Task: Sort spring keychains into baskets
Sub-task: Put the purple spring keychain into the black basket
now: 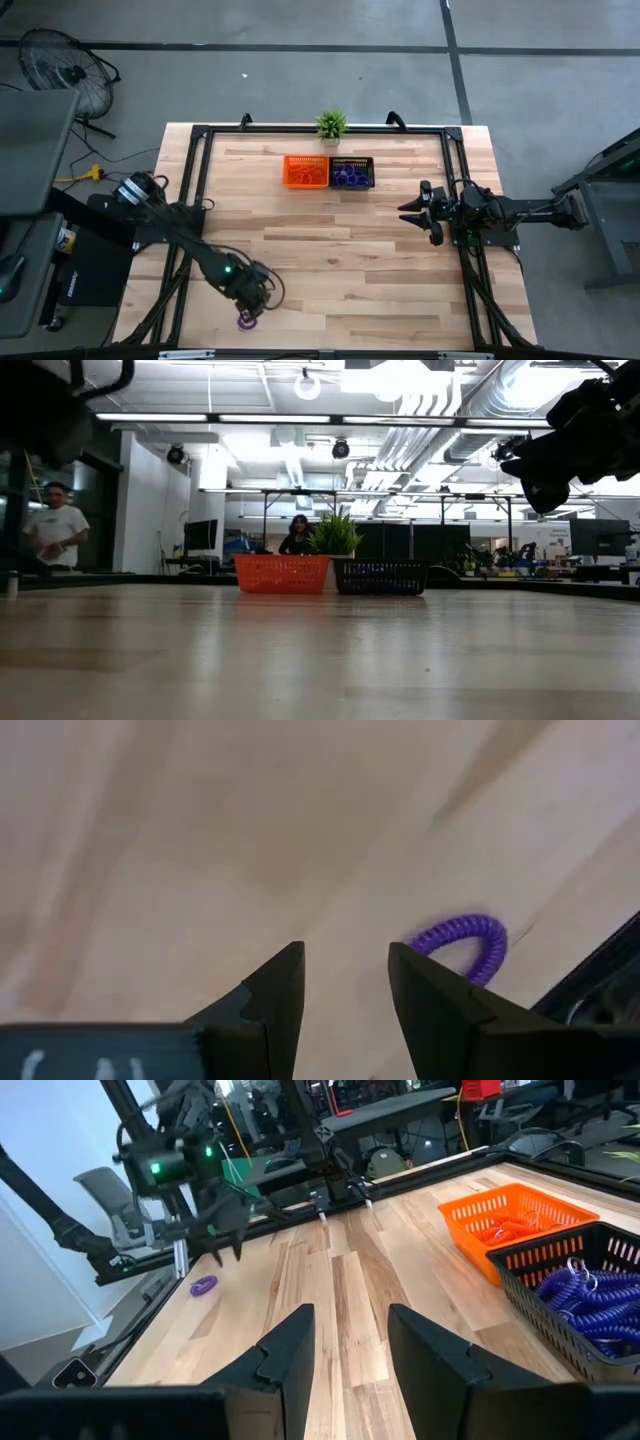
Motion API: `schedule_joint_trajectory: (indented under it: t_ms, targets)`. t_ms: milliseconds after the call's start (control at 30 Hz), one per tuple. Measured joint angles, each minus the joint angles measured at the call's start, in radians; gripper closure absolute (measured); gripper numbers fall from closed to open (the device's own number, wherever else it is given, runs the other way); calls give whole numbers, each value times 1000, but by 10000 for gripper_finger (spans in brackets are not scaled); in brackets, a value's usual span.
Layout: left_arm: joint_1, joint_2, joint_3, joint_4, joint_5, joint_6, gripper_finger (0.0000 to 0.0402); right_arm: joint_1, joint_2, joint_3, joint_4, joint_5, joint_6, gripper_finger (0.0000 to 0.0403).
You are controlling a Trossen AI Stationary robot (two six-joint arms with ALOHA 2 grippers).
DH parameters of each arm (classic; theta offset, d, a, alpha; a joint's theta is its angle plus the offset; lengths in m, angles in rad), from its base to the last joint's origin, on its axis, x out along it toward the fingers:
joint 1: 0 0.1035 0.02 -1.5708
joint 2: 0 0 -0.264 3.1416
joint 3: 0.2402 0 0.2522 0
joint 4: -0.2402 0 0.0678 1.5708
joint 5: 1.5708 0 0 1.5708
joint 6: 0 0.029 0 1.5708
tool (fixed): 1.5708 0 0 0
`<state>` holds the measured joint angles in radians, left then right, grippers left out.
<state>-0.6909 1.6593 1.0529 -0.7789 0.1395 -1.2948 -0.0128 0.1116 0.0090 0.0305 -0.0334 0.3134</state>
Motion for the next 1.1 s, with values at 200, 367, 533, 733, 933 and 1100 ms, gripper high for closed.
schedule_joint_trajectory:
  t_ms: [200,367,533,733,933,1100]
  targets:
    - [-18,88,21,13,79,117,259,0,1,0,1,0,0,279]
    - [-31,123,65,20,82,197,259,0,0,0,1,0,0,279]
    - [-44,151,90,18,64,267,259,0,0,0,1,0,0,279]
    - [-58,184,96,45,51,364,259,0,0,0,1,0,0,279]
    - [-57,209,100,40,38,398,259,0,0,0,1,0,0,279]
    - [-60,233,100,33,-18,478,259,0,0,0,1,0,0,279]
